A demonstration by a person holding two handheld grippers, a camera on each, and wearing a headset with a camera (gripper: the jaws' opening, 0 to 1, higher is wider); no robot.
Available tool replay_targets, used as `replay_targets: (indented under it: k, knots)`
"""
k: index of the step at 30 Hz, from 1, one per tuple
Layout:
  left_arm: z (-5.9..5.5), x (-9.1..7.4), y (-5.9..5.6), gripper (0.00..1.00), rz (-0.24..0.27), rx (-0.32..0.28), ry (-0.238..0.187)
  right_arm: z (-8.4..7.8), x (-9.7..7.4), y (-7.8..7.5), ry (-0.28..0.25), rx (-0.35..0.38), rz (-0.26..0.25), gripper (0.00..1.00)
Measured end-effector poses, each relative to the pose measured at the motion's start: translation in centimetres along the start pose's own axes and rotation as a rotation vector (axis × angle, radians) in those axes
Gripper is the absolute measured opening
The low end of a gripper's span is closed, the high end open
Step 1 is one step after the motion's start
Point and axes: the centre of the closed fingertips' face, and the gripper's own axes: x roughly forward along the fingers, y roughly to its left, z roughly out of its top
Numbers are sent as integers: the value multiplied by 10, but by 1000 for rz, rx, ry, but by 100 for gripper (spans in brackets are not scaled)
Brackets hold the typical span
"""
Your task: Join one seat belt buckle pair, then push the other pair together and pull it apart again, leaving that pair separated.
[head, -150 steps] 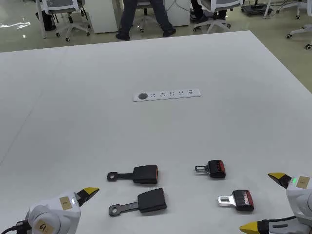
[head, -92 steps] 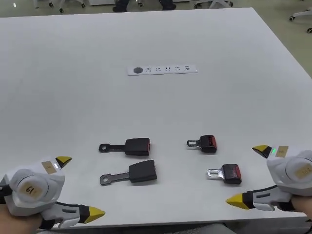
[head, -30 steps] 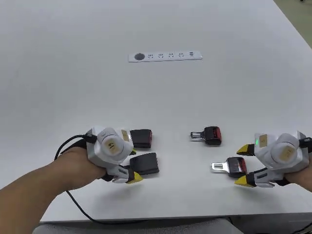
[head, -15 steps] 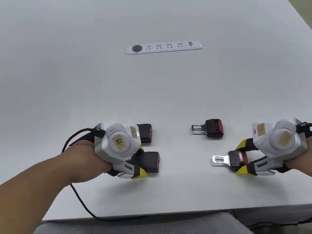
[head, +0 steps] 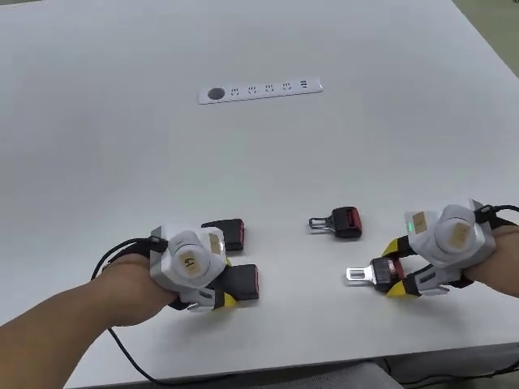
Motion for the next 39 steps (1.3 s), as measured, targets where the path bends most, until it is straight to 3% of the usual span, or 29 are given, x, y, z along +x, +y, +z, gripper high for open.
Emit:
replay_targets:
  k: [12, 18, 39]
  knots:
    - [0, 0, 1, 35, -10, -6, 7, 7, 3, -2, 6, 41, -26, 34]
    - [-2, 1, 3, 35, -12, -8, 13, 34, 15, 7, -82, 83, -16, 34]
    - [-2, 2, 3, 34, -9, -15, 23, 106, 50, 15, -202, 59, -20, 34]
